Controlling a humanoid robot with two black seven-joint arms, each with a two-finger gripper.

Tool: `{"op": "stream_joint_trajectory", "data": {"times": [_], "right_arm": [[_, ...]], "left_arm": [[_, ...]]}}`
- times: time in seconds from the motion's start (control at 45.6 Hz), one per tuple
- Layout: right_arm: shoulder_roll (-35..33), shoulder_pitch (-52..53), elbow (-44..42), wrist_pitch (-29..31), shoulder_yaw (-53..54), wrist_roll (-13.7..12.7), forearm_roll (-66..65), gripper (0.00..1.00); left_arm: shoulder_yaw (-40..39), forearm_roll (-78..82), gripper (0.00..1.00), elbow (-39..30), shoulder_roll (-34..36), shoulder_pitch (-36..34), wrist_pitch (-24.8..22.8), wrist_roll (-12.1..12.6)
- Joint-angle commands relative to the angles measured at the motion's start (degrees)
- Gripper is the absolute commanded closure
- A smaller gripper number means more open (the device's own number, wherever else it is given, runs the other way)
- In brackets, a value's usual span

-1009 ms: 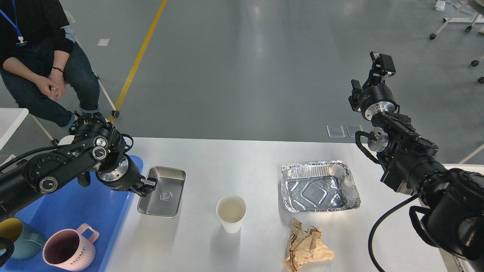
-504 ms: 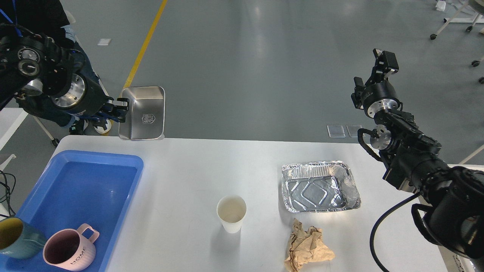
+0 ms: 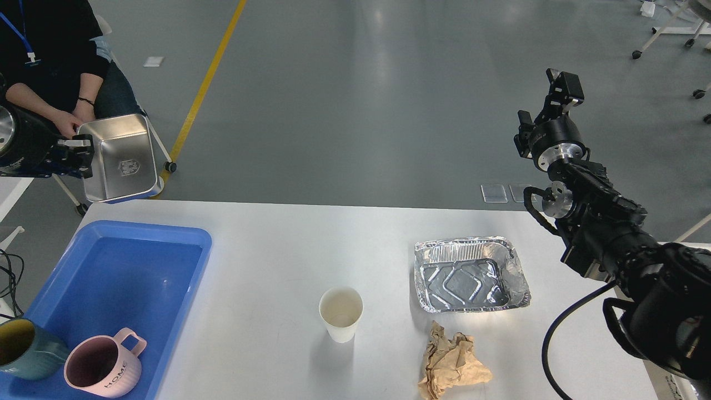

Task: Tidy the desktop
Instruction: 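Carry the steel box up and over the blue bin, then lower the steel box into the blue bin and release it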

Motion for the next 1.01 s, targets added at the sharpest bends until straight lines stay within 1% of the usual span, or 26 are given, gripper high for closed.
{"op": "stream_joint_trajectory", "data": {"times": [0.0, 0.066, 0.132, 0.285, 0.395, 0.504, 0.614, 0.745, 0.877, 0.987], "right_arm": [[0.2, -0.2, 0.0, 0.0, 0.0, 0.0, 0.0, 0.00], [0.2, -0.2, 0.0, 0.0, 0.0, 0.0, 0.0, 0.00], [0.4, -0.3, 0.1, 0.0, 0.0, 0.0, 0.0, 0.00], [0.6, -0.6, 0.0, 0.0, 0.0, 0.1, -0.1, 0.00], [0.6, -0.8, 0.0, -0.1, -0.1, 0.1, -1.2, 0.00], [0.8, -0.6, 0.0, -0.2, -0.9, 0.0, -1.3, 0.00], [1.5, -0.7, 0.1, -1.1, -1.1, 0.1, -1.3, 0.00], [1.8, -1.0, 0.1, -1.1, -1.1, 0.1, -1.4, 0.00], [1.8, -1.0, 0.1, -1.2, -1.2, 0.1, -1.4, 0.00], [1.8, -1.0, 0.1, -1.2, -1.6, 0.1, -1.4, 0.00]], "left_arm": [[-0.2, -0.3, 1.00, 3.8, -0.4, 1.8, 0.0, -0.7], [-0.1, -0.5, 1.00, 4.3, -0.9, 2.8, 0.8, -1.8], [-0.1, -0.6, 1.00, 4.5, -1.1, 5.5, 4.5, -2.2], [0.1, -0.5, 1.00, 4.4, -3.2, 10.4, 9.6, -2.2], [0.5, -0.5, 1.00, 4.7, -3.6, 13.4, 14.2, -2.1], [0.5, -0.6, 1.00, 4.8, -4.0, 15.4, 16.1, -2.3], [0.3, -0.5, 1.00, 5.7, -5.2, 16.5, 16.5, -2.6], [0.3, -0.2, 1.00, 6.8, -6.0, 17.7, 17.6, -5.2], [0.8, 0.2, 1.00, 7.9, -6.3, 18.8, 18.3, -10.1], [0.8, 0.4, 1.00, 8.8, -8.0, 20.1, 19.4, -13.6]]}}
